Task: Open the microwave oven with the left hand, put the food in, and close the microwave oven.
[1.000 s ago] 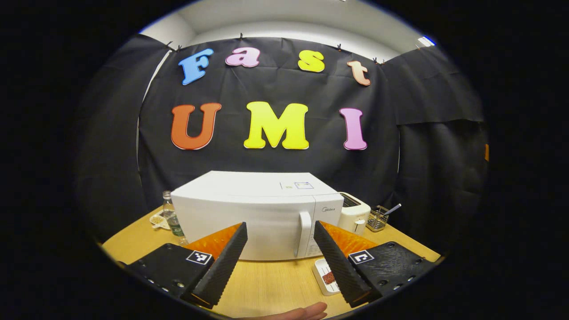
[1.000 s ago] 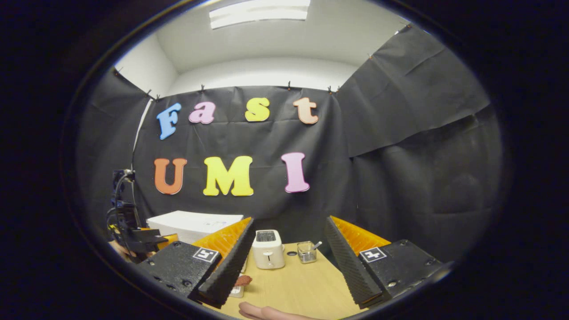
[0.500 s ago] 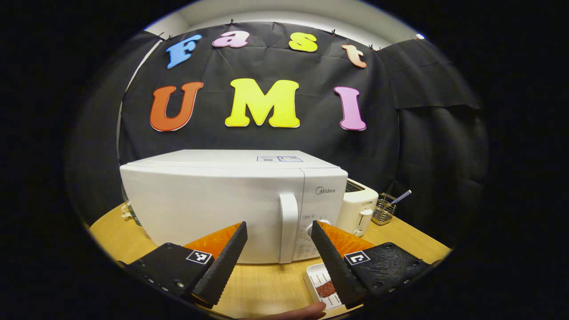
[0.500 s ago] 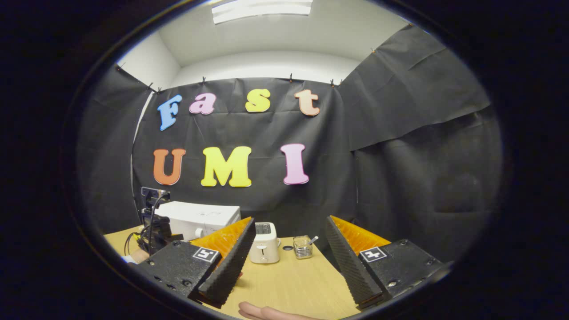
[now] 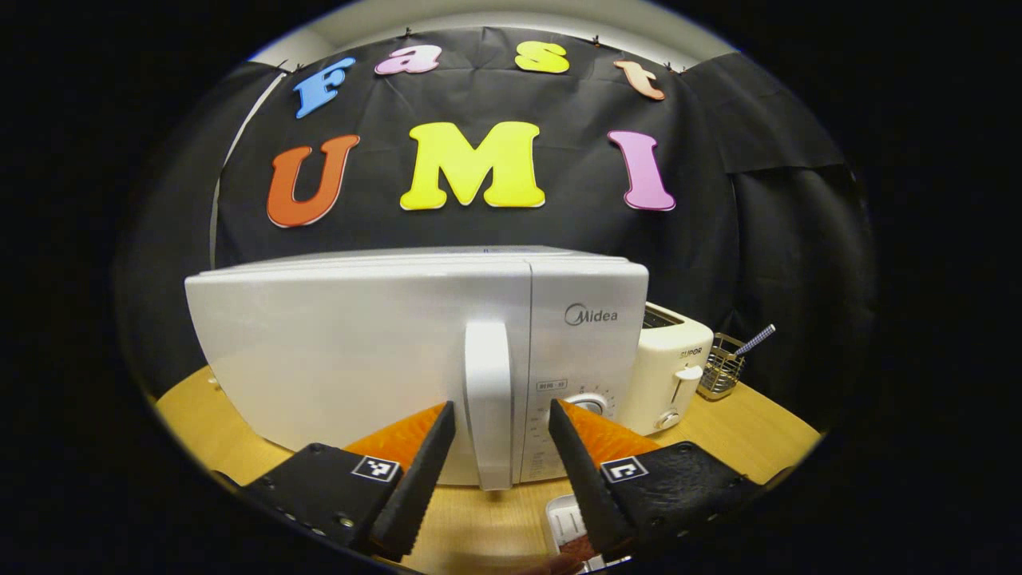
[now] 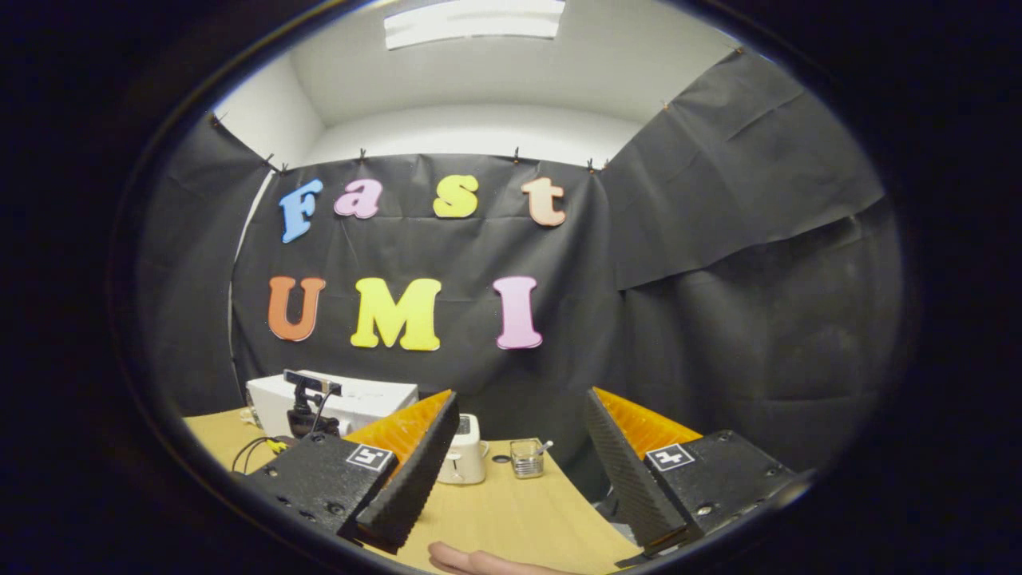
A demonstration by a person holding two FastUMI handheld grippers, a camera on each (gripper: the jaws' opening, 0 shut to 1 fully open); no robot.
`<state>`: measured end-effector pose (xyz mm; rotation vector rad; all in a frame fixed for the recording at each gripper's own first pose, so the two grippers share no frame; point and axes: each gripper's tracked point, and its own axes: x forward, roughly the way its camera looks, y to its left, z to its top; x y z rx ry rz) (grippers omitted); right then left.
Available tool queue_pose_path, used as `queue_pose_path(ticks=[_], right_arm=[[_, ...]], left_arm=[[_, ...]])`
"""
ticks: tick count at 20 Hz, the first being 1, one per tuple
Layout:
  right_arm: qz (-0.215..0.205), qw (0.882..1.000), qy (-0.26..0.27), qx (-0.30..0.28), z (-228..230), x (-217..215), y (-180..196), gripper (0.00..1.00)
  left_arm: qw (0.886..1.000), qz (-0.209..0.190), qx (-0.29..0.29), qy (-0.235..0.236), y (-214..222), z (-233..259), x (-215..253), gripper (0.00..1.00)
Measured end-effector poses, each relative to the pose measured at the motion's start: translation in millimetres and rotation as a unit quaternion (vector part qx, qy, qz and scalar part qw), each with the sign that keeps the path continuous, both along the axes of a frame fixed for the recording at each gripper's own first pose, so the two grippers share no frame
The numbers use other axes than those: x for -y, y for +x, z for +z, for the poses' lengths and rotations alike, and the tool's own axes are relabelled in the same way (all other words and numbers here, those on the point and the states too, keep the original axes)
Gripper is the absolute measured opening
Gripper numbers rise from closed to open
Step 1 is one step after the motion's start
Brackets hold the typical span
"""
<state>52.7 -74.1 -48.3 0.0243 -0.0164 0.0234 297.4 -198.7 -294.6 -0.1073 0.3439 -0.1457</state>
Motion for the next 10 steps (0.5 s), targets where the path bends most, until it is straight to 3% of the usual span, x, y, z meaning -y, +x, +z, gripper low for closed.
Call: queue_pose_path(ticks=[1, 3, 4, 5, 6, 7, 8, 9, 10], right_arm=[[-0.002, 1.000, -0.004, 0.004, 0.8, 4.1, -0.5, 1.00], [-0.007, 1.000, -0.004, 0.001, -4.6, 10.1, -1.3, 1.00], [-0.006, 1.000, -0.002, -0.004, -8.4, 11.2, -1.0, 1.00], [-0.004, 1.000, 0.001, -0.011, -12.1, 12.0, -1.4, 1.00], [-0.002, 1.000, 0.003, -0.017, -14.7, 12.5, -0.9, 1.00], [-0.003, 1.000, 0.005, -0.021, -15.6, 13.8, -1.7, 0.93], [-0.004, 1.000, 0.006, -0.023, -15.7, 16.4, -2.7, 0.93], [-0.006, 1.000, 0.007, -0.022, -13.3, 19.0, -4.1, 0.93], [-0.008, 1.000, 0.006, -0.019, -11.1, 21.2, -7.4, 0.93]], left_arm=[[1.000, 0.003, 0.003, -0.008, 0.1, 0.5, 1.0, 0.65], [1.000, 0.020, 0.024, 0.001, 0.4, 7.6, -6.4, 0.60], [0.999, 0.025, 0.022, -0.011, 6.1, 2.8, -2.7, 0.41], [0.999, 0.025, 0.028, -0.014, 3.2, 4.8, -4.1, 0.30], [0.999, 0.024, 0.031, -0.002, 2.7, 5.1, -5.2, 0.31], [0.999, 0.025, 0.036, 0.017, 1.8, 4.9, -6.3, 0.22], [0.999, 0.027, 0.040, 0.026, 3.6, 4.7, -6.5, 0.22], [0.999, 0.026, 0.037, 0.022, 3.9, 3.9, -6.3, 0.14], [0.999, 0.029, 0.037, 0.011, 2.5, 5.9, -8.7, 0.14]])
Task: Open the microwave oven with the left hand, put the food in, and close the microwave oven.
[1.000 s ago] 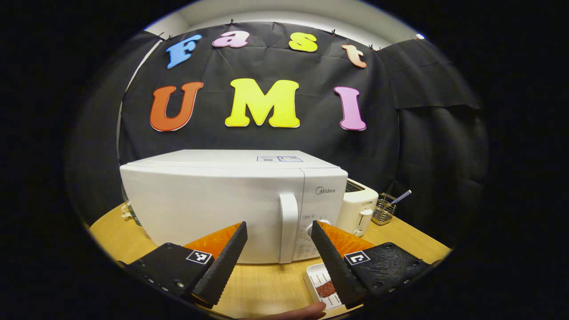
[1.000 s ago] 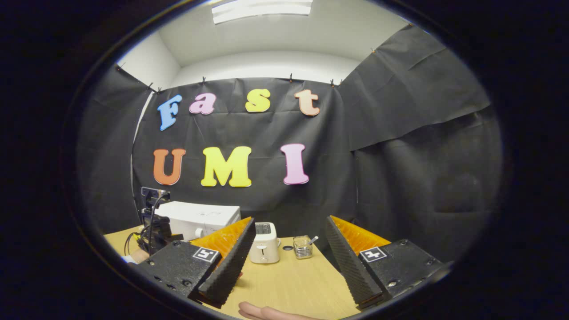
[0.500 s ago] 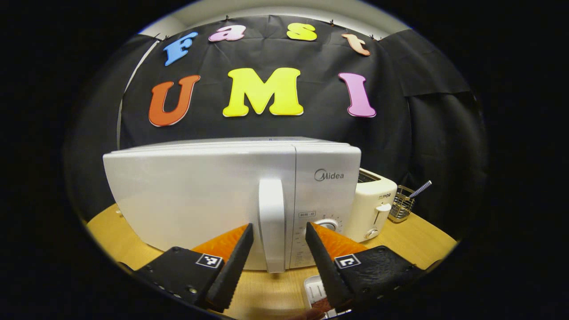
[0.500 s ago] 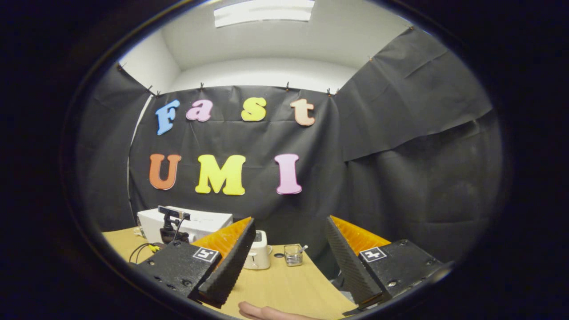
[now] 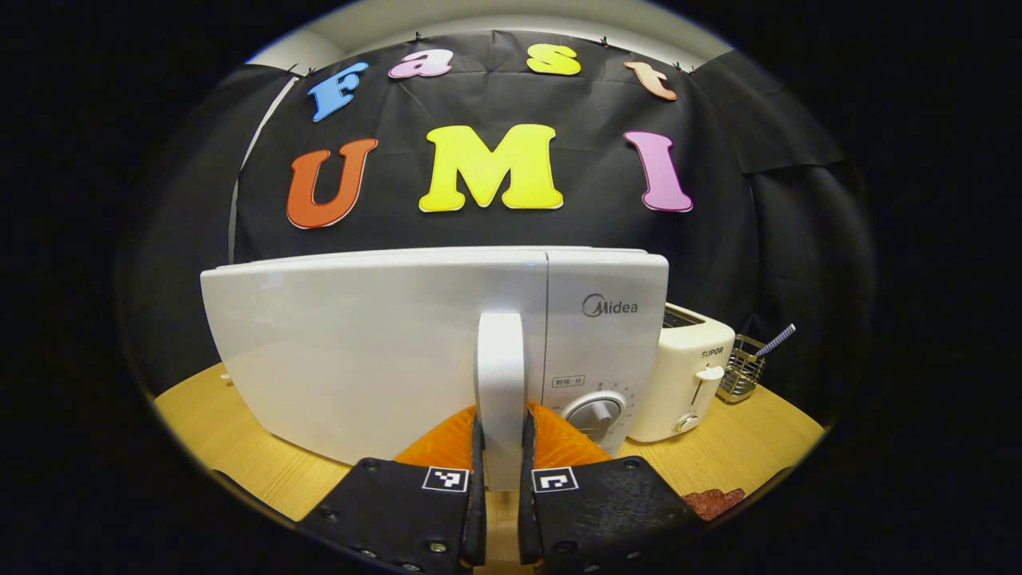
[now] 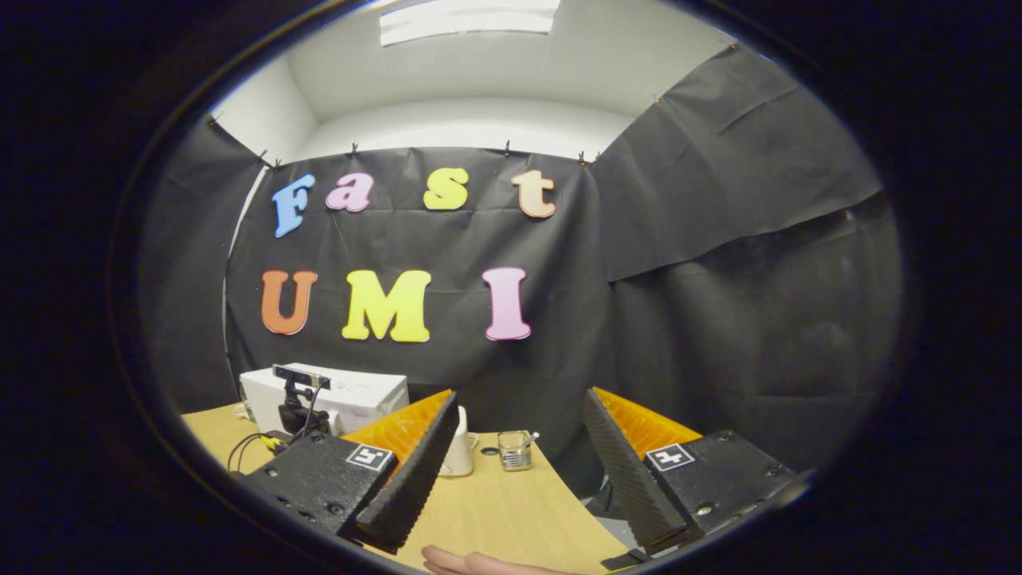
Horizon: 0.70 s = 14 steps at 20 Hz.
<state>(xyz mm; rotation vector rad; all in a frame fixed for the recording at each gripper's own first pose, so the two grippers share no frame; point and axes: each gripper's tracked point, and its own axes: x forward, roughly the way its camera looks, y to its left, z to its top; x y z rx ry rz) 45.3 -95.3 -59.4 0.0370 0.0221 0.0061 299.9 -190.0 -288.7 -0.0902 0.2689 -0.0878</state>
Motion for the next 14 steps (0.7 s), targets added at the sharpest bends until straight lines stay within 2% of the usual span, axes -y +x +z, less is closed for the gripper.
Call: queue_pose_path(ticks=[1, 2, 6, 9, 14], right_arm=[[-0.004, 1.000, -0.002, 0.003, 2.7, 3.4, -1.9, 0.93], [-0.011, 1.000, -0.004, 0.004, 3.2, 7.1, -3.2, 1.00], [-0.023, 1.000, -0.006, 0.000, 4.1, 16.3, -11.5, 1.00], [-0.033, 0.999, 0.007, -0.008, 6.4, 18.1, -15.9, 1.00], [-0.025, 0.999, 0.031, -0.020, 6.6, 2.2, -28.9, 1.00]], left_arm=[[1.000, -0.004, -0.009, -0.011, -2.4, -1.2, 1.4, 0.00], [1.000, -0.009, -0.013, -0.014, -4.0, -2.7, 1.4, 0.07], [1.000, -0.013, -0.010, -0.012, -18.2, 0.5, -1.9, 0.07], [0.999, -0.035, -0.012, -0.026, -41.2, 2.8, -6.2, 0.07], [0.997, -0.066, -0.008, -0.026, -77.6, 5.4, -19.3, 0.07]])
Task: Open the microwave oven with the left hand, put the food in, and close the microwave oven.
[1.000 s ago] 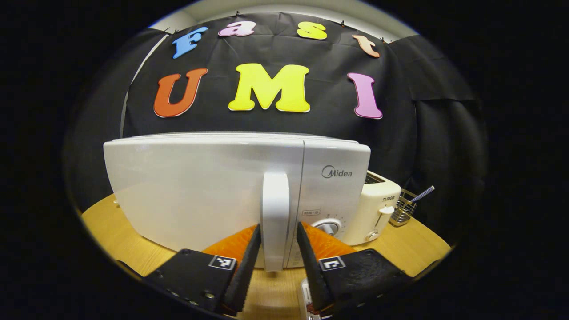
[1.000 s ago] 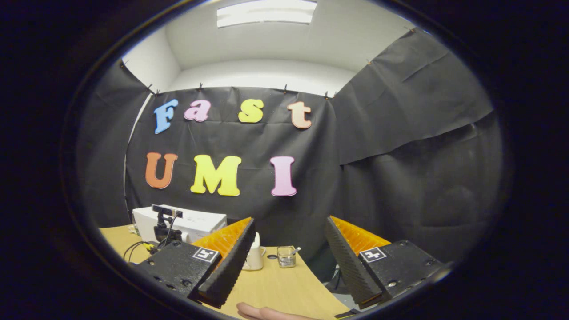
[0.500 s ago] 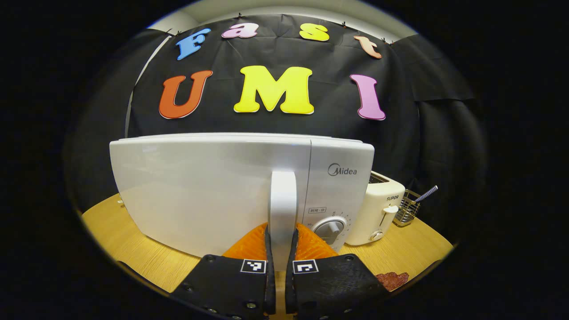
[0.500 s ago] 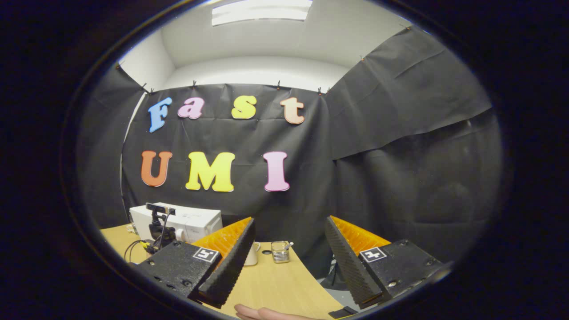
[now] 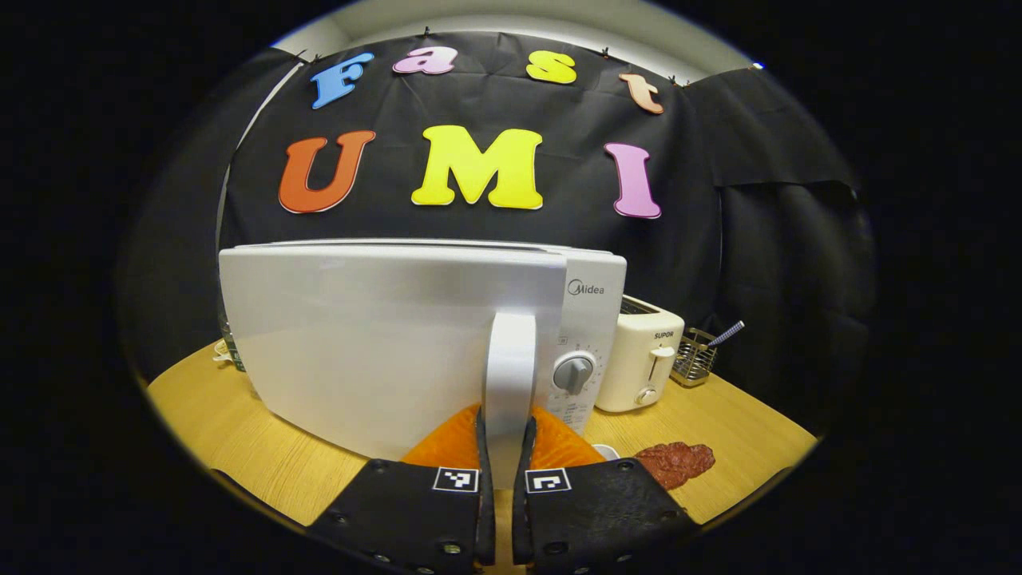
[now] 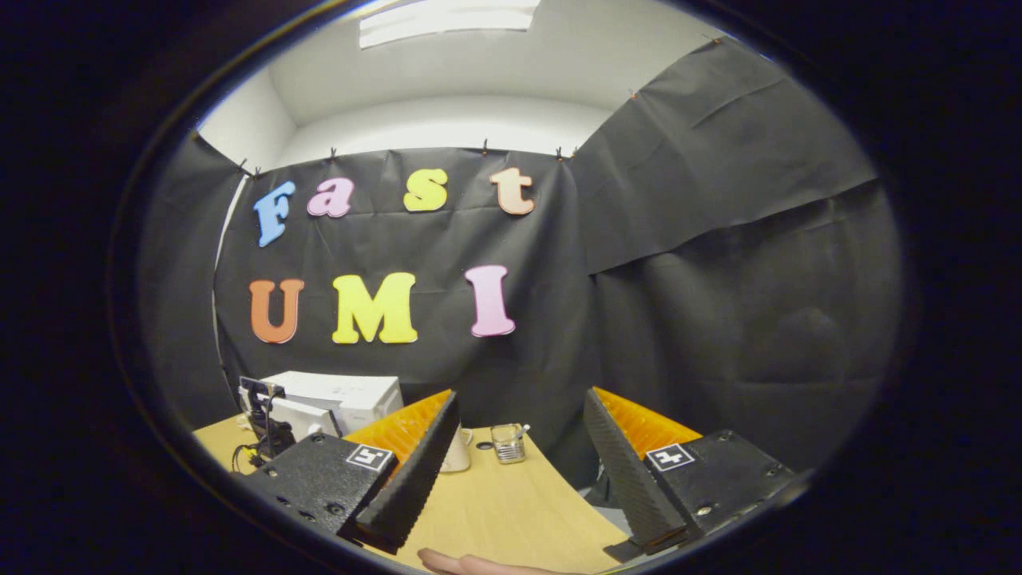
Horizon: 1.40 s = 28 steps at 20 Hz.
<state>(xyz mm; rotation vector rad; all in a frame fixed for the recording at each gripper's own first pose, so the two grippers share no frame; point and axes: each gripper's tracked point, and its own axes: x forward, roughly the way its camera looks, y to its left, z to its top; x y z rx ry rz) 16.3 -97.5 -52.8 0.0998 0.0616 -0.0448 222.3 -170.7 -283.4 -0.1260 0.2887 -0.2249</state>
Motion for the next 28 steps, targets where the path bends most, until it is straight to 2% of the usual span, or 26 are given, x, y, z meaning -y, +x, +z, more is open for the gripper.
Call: queue_pose_path(ticks=[4, 8, 9, 10, 22, 23, 24, 25, 26, 27, 28], right_arm=[[0.011, 1.000, 0.007, -0.004, 2.0, -16.4, -13.7, 1.00], [0.022, 1.000, -0.007, -0.002, 4.4, -34.6, -23.4, 1.00], [0.026, 1.000, -0.010, -0.002, 4.6, -40.4, -25.8, 1.00], [0.031, 0.999, -0.013, -0.002, 3.4, -46.3, -26.9, 1.00], [0.111, 0.993, -0.033, -0.006, -7.8, -129.8, -46.1, 1.00], [0.117, 0.992, -0.036, -0.004, -7.1, -137.3, -48.4, 1.00], [0.122, 0.992, -0.038, -0.003, -7.6, -143.4, -51.8, 1.00], [0.127, 0.991, -0.040, -0.002, -7.3, -149.6, -54.3, 1.00], [0.132, 0.990, -0.043, -0.002, -8.7, -155.1, -57.1, 1.00], [0.137, 0.990, -0.045, -0.003, -10.2, -160.6, -60.1, 1.00], [0.142, 0.989, -0.046, -0.005, -11.5, -165.5, -60.8, 1.00]], left_arm=[[1.000, -0.011, 0.003, 0.002, -35.6, 1.0, -17.6, 0.07], [1.000, -0.005, 0.006, -0.001, -67.9, 3.3, -44.1, 0.10], [1.000, -0.002, 0.006, 0.001, -79.2, 2.7, -49.7, 0.14], [1.000, 0.001, 0.012, 0.005, -88.0, 3.8, -58.2, 0.14], [0.998, 0.066, 0.017, 0.011, -164.8, -0.1, -187.9, 0.13], [0.997, 0.072, 0.017, 0.012, -170.2, -1.2, -200.9, 0.21], [0.997, 0.077, 0.016, 0.009, -177.3, -2.0, -213.5, 0.20], [0.995, 0.093, 0.018, 0.011, -179.7, -3.2, -229.0, 0.21], [0.993, 0.118, 0.017, 0.015, -185.2, -4.0, -252.6, 0.17], [0.992, 0.125, 0.010, 0.009, -191.1, -7.0, -266.1, 0.41], [0.990, 0.138, 0.002, 0.001, -197.5, -9.6, -277.2, 0.58]])
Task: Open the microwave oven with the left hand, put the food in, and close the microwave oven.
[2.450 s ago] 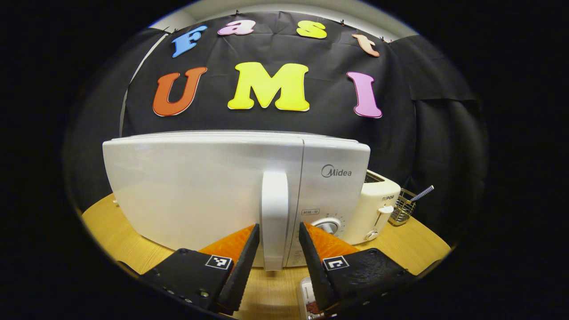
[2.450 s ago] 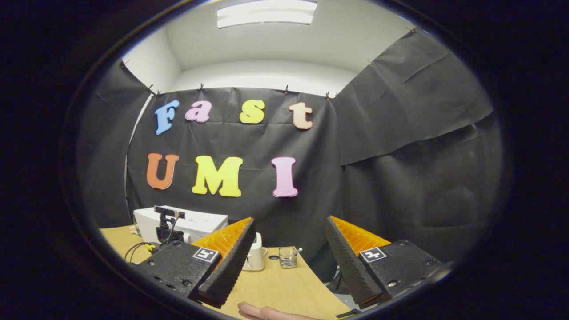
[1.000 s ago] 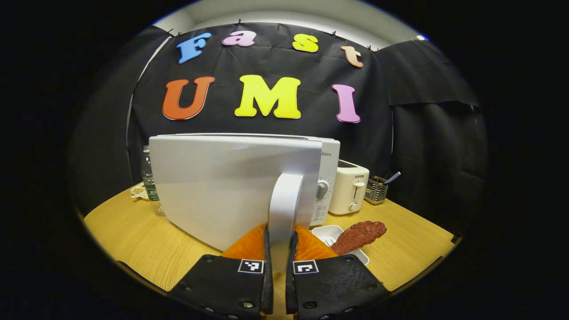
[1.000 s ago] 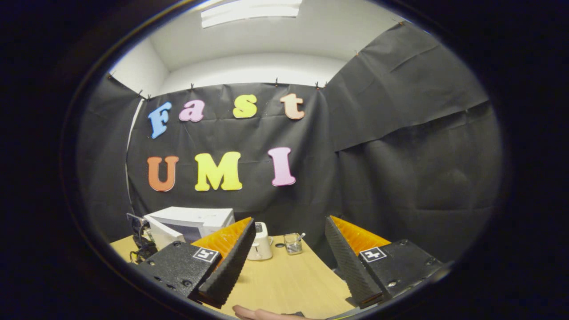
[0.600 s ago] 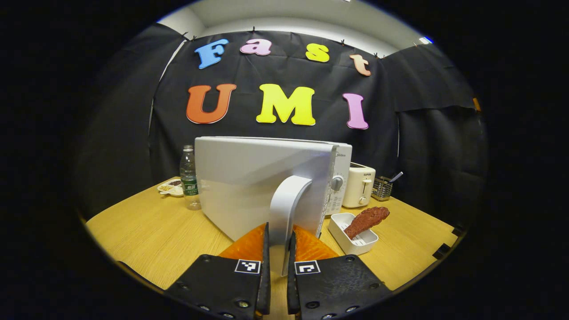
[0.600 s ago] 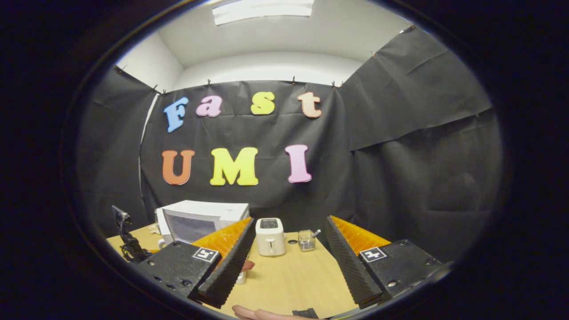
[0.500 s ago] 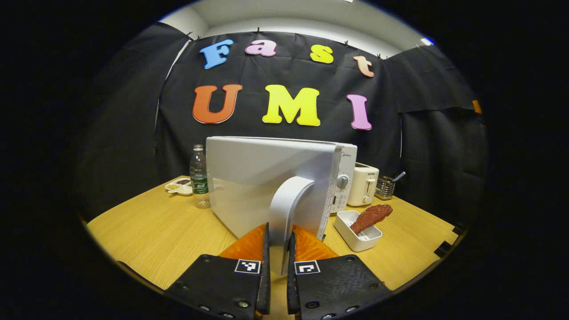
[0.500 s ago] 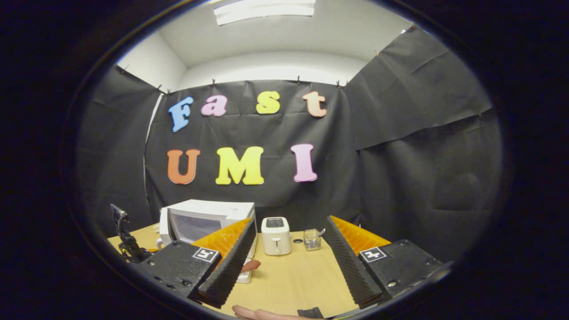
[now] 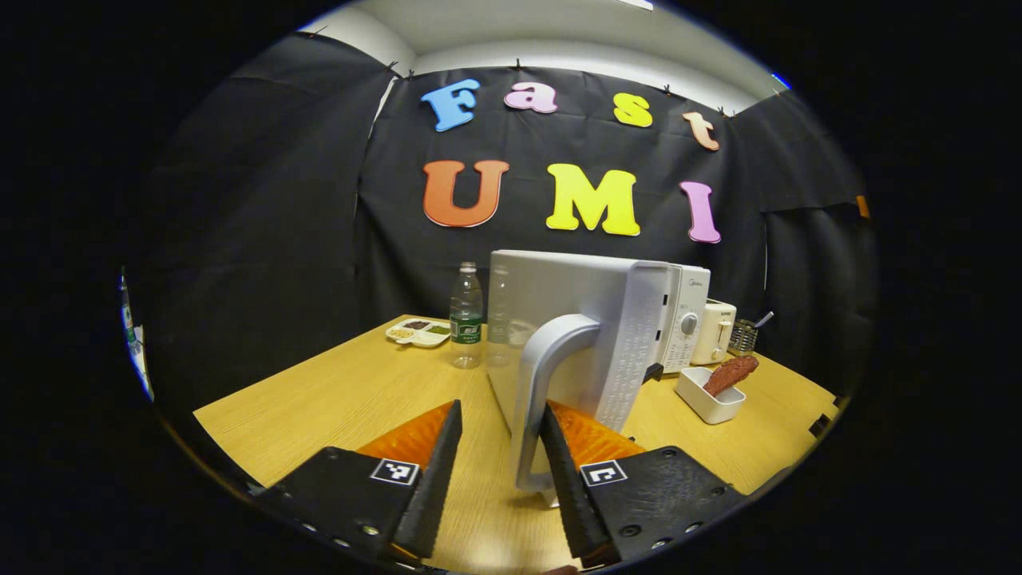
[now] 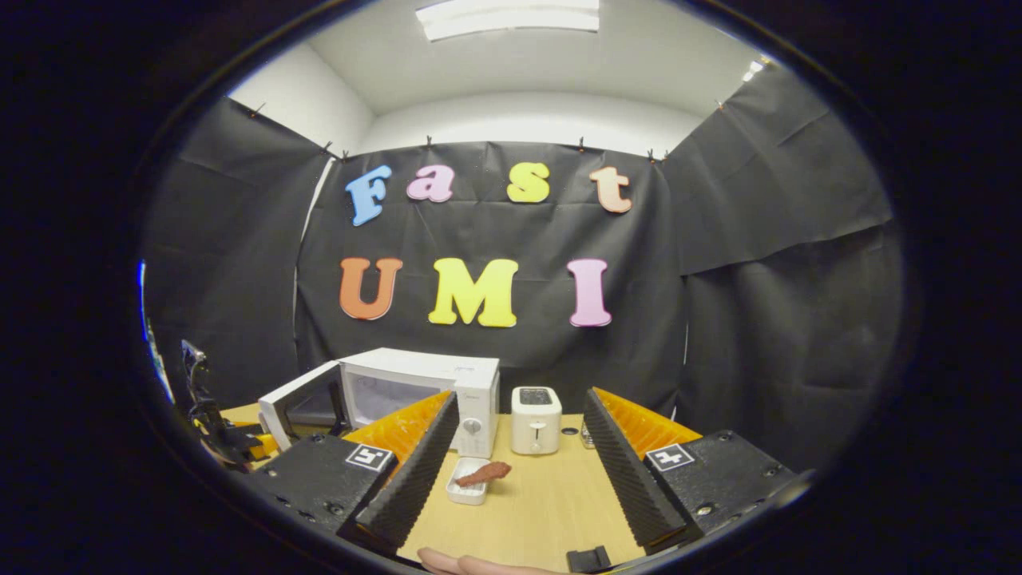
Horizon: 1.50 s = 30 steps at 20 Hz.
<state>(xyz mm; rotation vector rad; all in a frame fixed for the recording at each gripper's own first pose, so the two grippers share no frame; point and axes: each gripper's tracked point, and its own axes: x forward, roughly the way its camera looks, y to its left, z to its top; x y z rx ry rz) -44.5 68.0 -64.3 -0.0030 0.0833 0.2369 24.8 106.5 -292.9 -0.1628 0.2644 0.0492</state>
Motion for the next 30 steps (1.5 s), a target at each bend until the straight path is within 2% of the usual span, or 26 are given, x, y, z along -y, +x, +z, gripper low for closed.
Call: queue_pose_path(ticks=[1, 3, 4, 5, 7, 8, 9, 10, 11, 12, 13, 16, 21, 25, 26, 27, 30], right_arm=[[0.005, 1.000, -0.001, -0.002, -1.1, -5.1, -1.4, 1.00], [0.012, 1.000, -0.001, -0.007, -4.2, -14.0, -1.9, 1.00], [0.014, 1.000, -0.002, -0.010, -6.9, -16.4, -1.5, 1.00], [0.016, 1.000, -0.005, -0.015, -10.2, -18.6, -0.1, 1.00], [0.018, 0.999, -0.014, -0.025, -19.1, -21.4, 6.6, 1.00], [0.018, 0.999, -0.017, -0.030, -21.9, -21.0, 10.6, 0.94], [0.017, 0.999, -0.020, -0.034, -25.7, -19.7, 15.3, 0.94], [0.016, 0.999, -0.024, -0.039, -30.3, -17.8, 21.0, 0.94], [0.013, 0.999, -0.027, -0.044, -33.9, -14.3, 27.6, 1.00], [0.009, 0.998, -0.030, -0.048, -37.2, -10.4, 34.2, 1.00], [0.005, 0.998, -0.033, -0.052, -41.3, -7.3, 41.7, 1.00], [0.004, 0.997, -0.042, -0.067, -56.5, -2.5, 63.6, 1.00], [0.032, 0.991, -0.045, -0.122, -94.1, -8.6, 102.4, 1.00], [0.050, 0.979, -0.028, -0.195, -133.6, -15.4, 139.0, 1.00], [0.061, 0.974, -0.022, -0.219, -146.5, -20.1, 146.9, 0.94], [0.072, 0.967, -0.016, -0.244, -159.8, -25.8, 153.6, 1.00], [0.107, 0.943, 0.003, -0.316, -195.7, -41.0, 176.4, 1.00]], left_arm=[[1.000, 0.012, -0.009, -0.010, -7.6, -1.3, -12.3, 0.71], [0.999, 0.032, -0.022, -0.013, -23.3, -2.7, -29.3, 0.72], [0.999, 0.043, -0.023, -0.008, -30.1, -1.1, -37.5, 0.60], [0.999, 0.049, -0.020, -0.002, -35.2, 4.6, -43.0, 0.74], [0.999, 0.051, -0.013, 0.007, -40.6, 18.2, -42.7, 0.80], [0.999, 0.051, -0.006, 0.011, -41.7, 27.5, -41.3, 0.83], [0.999, 0.049, 0.001, 0.014, -41.9, 37.1, -38.4, 0.88], [0.999, 0.045, 0.006, 0.018, -42.9, 47.4, -33.9, 0.88], [0.999, 0.040, 0.014, 0.023, -43.8, 58.9, -29.2, 0.75], [0.999, 0.034, 0.024, 0.029, -43.2, 72.6, -22.2, 0.89], [0.998, 0.028, 0.034, 0.033, -42.0, 86.1, -16.5, 0.91], [0.997, 0.026, 0.064, 0.045, -37.0, 127.3, -5.5, 0.92], [0.993, 0.020, 0.099, 0.066, -29.9, 189.3, 12.7, 0.92], [0.990, 0.005, 0.114, 0.077, -17.5, 221.7, 27.9, 0.92], [0.990, 0.003, 0.116, 0.078, -14.6, 228.0, 31.5, 0.92], [0.990, 0.001, 0.119, 0.078, -12.4, 231.9, 35.0, 0.92], [0.989, -0.011, 0.130, 0.070, -7.8, 241.9, 50.1, 0.92]])
